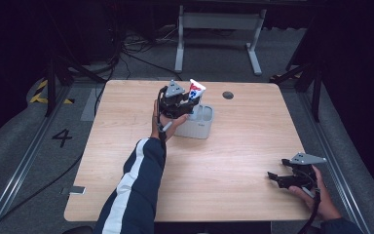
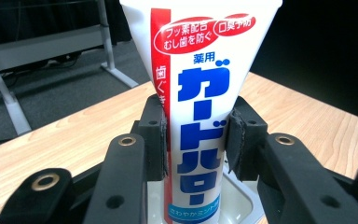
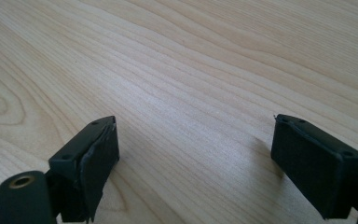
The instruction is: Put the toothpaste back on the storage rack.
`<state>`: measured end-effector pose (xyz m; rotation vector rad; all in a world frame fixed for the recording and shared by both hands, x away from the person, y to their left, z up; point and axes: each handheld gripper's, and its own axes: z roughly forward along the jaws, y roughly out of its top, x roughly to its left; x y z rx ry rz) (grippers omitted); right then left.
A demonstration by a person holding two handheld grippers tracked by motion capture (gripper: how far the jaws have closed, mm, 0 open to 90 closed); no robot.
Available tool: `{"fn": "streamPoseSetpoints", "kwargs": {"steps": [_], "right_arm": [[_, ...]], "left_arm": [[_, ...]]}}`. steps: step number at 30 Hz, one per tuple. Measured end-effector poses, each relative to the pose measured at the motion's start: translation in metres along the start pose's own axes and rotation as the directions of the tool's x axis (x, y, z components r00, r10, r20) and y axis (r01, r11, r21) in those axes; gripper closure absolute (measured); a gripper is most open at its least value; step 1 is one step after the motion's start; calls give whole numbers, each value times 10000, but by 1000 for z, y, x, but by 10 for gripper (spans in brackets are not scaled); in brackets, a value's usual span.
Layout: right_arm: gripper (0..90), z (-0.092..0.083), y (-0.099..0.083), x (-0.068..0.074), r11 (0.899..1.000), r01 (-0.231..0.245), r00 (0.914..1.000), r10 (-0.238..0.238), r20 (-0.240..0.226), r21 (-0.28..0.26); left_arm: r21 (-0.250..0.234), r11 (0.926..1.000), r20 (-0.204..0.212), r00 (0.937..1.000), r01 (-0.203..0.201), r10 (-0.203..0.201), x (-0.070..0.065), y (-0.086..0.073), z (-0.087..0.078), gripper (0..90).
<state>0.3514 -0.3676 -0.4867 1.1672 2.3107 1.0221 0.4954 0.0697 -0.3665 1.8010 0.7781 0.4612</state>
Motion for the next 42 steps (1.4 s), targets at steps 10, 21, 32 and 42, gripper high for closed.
{"fn": "streamPoseSetpoints", "kwargs": {"steps": [10, 21, 32, 42], "right_arm": [[153, 0, 0, 0, 10000, -2, 10000, 2, -1, -7], [153, 0, 0, 0, 10000, 0, 10000, 0, 2, 1], [153, 0, 0, 0, 10000, -2, 10000, 2, 2, -1], [154, 0, 0, 0, 10000, 3, 10000, -3, -4, -2]], "left_arm": [[387, 9992, -26, 10000, 35, -34, 1, -9, -4, 638], [619, 9980, -270, 9996, 114, -98, 4, -16, -3, 630], [1255, 9917, -753, 9970, 260, -166, 4, -22, 1, 523], [287, 9977, -438, 9973, 609, -597, 7, -14, -12, 552]]}}
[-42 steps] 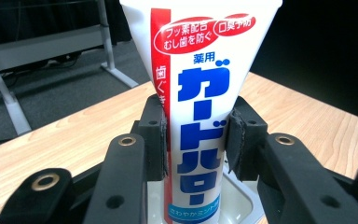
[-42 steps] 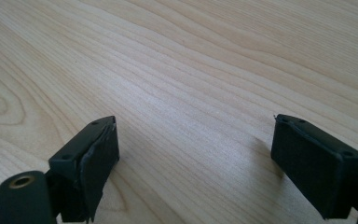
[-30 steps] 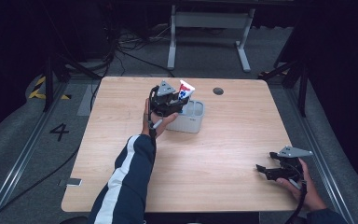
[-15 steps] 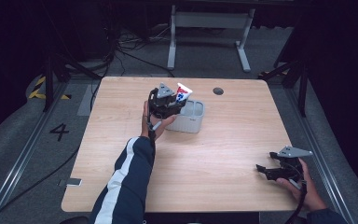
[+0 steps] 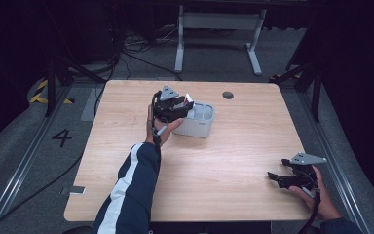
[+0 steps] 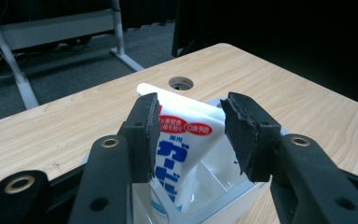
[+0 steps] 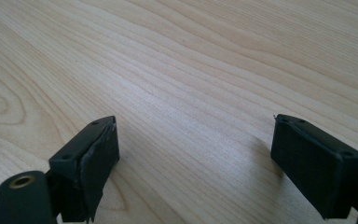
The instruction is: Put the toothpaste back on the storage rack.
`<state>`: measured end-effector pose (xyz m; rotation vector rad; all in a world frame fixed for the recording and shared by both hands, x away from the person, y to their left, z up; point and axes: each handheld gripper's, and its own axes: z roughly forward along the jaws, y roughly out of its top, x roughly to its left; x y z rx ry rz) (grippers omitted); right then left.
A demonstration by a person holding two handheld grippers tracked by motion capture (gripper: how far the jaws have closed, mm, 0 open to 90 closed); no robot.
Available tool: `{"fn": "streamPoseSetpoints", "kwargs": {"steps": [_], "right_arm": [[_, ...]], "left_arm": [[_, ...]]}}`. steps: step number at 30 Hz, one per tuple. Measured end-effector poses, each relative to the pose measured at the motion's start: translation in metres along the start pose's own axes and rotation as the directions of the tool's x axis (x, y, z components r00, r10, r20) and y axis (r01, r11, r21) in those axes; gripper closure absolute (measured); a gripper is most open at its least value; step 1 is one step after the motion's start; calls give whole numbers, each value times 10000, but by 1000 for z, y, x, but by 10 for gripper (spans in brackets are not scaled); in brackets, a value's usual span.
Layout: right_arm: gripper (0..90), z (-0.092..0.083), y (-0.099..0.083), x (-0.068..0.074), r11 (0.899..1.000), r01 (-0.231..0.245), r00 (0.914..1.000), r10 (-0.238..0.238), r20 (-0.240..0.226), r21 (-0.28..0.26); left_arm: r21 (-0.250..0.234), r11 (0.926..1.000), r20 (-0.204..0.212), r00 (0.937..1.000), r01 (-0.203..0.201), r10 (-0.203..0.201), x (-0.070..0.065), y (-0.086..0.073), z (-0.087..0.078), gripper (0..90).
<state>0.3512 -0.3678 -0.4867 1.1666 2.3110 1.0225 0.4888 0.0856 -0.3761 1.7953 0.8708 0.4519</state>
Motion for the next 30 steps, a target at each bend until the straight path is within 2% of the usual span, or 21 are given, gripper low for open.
{"fn": "streamPoseSetpoints", "kwargs": {"steps": [11, 12, 16, 20, 22, 26, 28, 30], "right_arm": [[154, 0, 0, 0, 10000, 4, 10000, -4, 2, -3], [154, 0, 0, 0, 10000, 3, 10000, -3, 1, -7], [154, 0, 0, 0, 10000, 15, 10000, -15, 6, -7], [154, 0, 0, 0, 10000, 5, 10000, -5, 7, -6], [154, 0, 0, 0, 10000, 6, 10000, -6, 5, -4], [154, 0, 0, 0, 10000, 2, 10000, -2, 6, -4], [154, 0, 0, 0, 10000, 4, 10000, -4, 7, -5], [154, 0, 0, 0, 10000, 1, 10000, -1, 10, -5]], "left_arm": [[47, 10000, -100, 9999, -72, 72, 0, -2, -9, 510], [100, 9998, -153, 9997, -177, 179, 0, -2, -10, 492], [259, 9995, -161, 9997, -191, 195, -2, -3, -13, 476], [438, 9978, -199, 9985, -500, 509, -3, -2, -15, 457], [437, 9980, -127, 9988, -466, 472, -4, -2, -17, 457], [712, 9943, -160, 9966, -792, 806, -6, -2, -20, 456], [917, 9897, -317, 9931, -1096, 1129, -7, -2, -21, 447], [960, 9885, -301, 9923, -1171, 1204, -8, -2, -22, 440]]}}
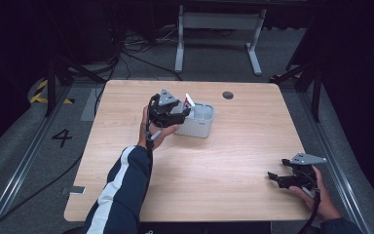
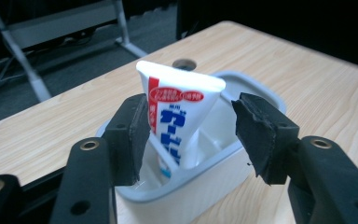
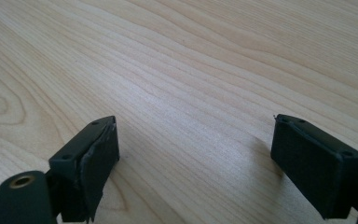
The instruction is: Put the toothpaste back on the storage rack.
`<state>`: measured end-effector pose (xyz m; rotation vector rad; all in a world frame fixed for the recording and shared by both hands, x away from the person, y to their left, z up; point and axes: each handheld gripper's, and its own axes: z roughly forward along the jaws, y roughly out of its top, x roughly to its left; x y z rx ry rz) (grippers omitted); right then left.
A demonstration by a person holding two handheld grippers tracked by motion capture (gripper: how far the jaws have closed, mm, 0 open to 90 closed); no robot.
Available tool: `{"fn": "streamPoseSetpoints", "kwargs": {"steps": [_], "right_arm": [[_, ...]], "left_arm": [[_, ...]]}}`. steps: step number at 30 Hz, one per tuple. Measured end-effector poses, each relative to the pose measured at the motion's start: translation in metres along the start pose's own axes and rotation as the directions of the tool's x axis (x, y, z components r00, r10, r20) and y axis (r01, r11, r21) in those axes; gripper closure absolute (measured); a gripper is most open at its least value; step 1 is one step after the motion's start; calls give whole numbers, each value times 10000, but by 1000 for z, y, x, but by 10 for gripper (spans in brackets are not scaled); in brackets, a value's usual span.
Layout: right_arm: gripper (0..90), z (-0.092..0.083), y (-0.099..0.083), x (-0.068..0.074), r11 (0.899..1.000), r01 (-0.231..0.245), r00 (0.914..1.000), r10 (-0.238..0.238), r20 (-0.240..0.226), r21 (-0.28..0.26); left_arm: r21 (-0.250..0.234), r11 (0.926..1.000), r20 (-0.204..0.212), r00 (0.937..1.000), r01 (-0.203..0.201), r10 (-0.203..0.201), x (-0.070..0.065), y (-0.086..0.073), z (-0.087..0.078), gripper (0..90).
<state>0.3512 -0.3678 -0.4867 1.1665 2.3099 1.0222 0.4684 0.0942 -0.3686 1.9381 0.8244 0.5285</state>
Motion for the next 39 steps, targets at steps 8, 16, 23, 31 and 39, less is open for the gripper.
{"fn": "streamPoseSetpoints", "kwargs": {"steps": [8, 16, 23, 31, 39], "right_arm": [[154, 0, 0, 0, 10000, -3, 10000, 3, 1, -2], [154, 0, 0, 0, 10000, -3, 10000, 3, 9, -2], [154, 0, 0, 0, 10000, 17, 10000, -17, 22, 3], [154, 0, 0, 0, 10000, 14, 10000, -14, 22, 6], [154, 0, 0, 0, 10000, 5, 10000, -5, 26, 4]], "left_arm": [[379, 9985, 77, 9992, -406, 403, 0, -3, -8, 425], [709, 9941, -17, 9966, -823, 826, -2, -6, -17, 422], [1179, 9845, -21, 9913, -1302, 1314, -4, -12, -23, 411], [1659, 9660, -200, 9787, -1981, 2042, -5, -22, -33, 398], [2162, 9498, -300, 9708, -2262, 2380, -2, -33, -45, 386]]}}
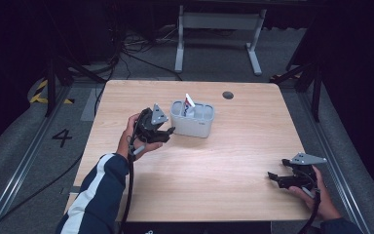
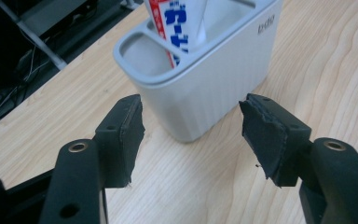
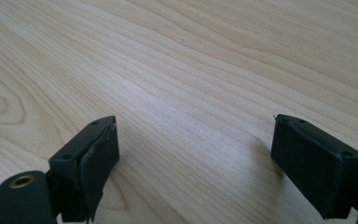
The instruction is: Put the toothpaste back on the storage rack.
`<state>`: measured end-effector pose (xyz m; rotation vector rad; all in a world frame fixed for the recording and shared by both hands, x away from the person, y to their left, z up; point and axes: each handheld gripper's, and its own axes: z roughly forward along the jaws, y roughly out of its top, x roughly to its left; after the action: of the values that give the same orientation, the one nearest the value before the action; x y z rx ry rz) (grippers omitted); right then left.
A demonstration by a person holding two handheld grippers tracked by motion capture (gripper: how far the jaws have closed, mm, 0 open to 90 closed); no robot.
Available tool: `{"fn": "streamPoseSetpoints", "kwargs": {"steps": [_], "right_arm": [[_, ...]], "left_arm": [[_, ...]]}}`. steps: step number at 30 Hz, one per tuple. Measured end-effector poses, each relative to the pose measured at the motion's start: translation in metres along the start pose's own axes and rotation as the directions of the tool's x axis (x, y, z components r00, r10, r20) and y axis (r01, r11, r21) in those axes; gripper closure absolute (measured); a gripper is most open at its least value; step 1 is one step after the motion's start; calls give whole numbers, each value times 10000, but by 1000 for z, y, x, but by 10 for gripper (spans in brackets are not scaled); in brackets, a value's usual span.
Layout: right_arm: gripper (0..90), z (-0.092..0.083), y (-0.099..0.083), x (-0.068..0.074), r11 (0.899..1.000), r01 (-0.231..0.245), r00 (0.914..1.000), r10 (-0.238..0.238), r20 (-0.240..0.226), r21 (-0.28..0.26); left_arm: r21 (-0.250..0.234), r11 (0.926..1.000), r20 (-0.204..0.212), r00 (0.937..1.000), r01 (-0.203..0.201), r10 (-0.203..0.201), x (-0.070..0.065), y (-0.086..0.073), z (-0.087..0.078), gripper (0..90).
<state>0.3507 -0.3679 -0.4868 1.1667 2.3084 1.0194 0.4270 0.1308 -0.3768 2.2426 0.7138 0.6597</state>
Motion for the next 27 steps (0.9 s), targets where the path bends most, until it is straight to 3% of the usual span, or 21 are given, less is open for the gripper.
{"fn": "streamPoseSetpoints", "kwargs": {"steps": [12, 27], "right_arm": [[154, 0, 0, 0, 10000, -18, 10000, 18, 3, -3], [154, 0, 0, 0, 10000, -20, 10000, 20, 12, 4]], "left_arm": [[498, 9983, -122, 9995, -299, 306, 0, -23, -16, 372], [1426, 9883, -407, 9973, -546, 609, -5, -60, -31, 341]]}}
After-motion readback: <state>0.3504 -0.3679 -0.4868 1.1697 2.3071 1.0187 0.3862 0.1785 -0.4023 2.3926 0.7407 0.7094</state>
